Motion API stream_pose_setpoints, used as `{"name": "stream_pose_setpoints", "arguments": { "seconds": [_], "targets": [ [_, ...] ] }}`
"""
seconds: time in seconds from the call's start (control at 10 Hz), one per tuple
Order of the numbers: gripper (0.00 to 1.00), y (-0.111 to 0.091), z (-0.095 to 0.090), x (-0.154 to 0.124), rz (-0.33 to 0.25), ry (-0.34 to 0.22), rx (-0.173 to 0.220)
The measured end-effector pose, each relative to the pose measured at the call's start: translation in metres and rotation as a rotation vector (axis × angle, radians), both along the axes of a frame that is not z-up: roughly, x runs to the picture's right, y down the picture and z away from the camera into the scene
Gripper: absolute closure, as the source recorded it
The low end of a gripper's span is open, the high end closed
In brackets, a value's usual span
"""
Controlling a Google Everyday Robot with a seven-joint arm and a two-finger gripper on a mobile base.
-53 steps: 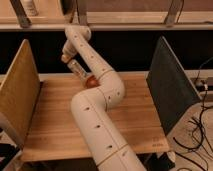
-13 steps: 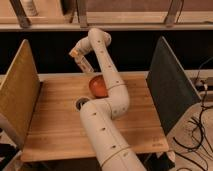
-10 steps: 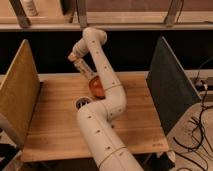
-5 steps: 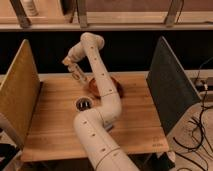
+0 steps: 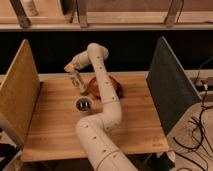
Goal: Stand the bottle upright
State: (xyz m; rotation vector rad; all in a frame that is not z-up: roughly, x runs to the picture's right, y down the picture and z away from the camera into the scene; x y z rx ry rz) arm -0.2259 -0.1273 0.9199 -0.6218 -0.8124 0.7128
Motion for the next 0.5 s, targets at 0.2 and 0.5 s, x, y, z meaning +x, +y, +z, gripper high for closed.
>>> {"name": "stream_pose_setpoints", "arguments": {
  "seconds": [0.2,0.5],
  "targets": [
    [1.0,0.014,0.005,-0.004,0.015,-0.075,-0.02],
    [0.82,0.023,0.006,-0.007,-0.004,-0.151,-0.017]
  ]
}}
